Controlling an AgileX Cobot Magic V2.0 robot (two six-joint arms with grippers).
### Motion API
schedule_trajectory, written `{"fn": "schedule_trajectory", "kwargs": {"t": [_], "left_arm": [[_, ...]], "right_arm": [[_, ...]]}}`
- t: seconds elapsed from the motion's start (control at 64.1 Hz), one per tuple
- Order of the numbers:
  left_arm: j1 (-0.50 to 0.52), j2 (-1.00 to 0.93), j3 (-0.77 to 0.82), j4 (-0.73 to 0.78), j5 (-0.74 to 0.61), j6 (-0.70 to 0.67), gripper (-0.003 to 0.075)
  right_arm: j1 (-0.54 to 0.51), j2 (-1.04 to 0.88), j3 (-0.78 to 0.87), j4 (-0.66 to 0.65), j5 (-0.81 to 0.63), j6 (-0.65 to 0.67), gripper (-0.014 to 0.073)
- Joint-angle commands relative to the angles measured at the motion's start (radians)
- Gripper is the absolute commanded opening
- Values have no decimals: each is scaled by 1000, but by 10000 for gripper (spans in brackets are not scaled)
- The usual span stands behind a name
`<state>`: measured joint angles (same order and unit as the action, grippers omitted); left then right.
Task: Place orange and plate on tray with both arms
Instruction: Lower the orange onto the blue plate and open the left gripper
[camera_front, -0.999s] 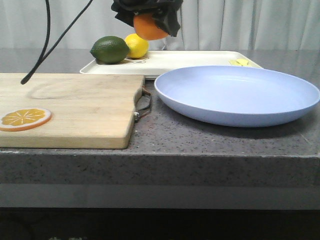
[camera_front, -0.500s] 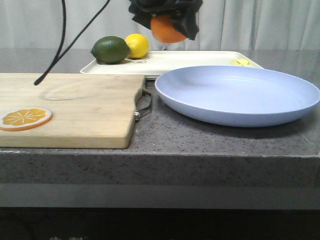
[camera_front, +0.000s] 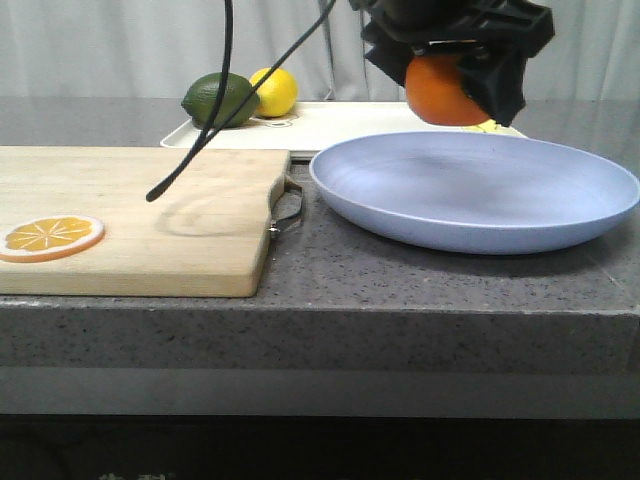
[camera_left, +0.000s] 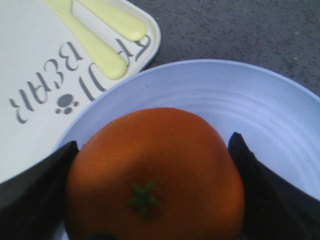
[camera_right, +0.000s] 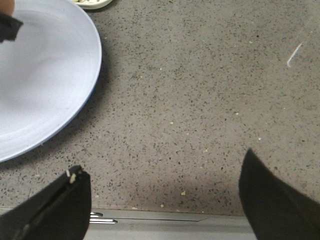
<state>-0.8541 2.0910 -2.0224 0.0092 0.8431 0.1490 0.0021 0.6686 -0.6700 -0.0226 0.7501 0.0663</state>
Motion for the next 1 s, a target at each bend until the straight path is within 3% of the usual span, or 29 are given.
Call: {"fn": "schedule_trajectory", "kwargs": {"t": [0.0,0.359,0.64,0.984], "left_arm": [[-23,-65,-36,3,-34,-14,424],[-29,-28,-24,-1,9,-17,427],[-29,-8,-24,-1,38,-33,617],[-29,-55,-27,1,101,-47,621]], "right_arm": [[2,5,-28,-2,-59,-7,612],[2,5,-28,-2,-59,-7,612],[2,5,-28,-2,-59,-7,612],[2,5,-28,-2,-55,-7,612]]}}
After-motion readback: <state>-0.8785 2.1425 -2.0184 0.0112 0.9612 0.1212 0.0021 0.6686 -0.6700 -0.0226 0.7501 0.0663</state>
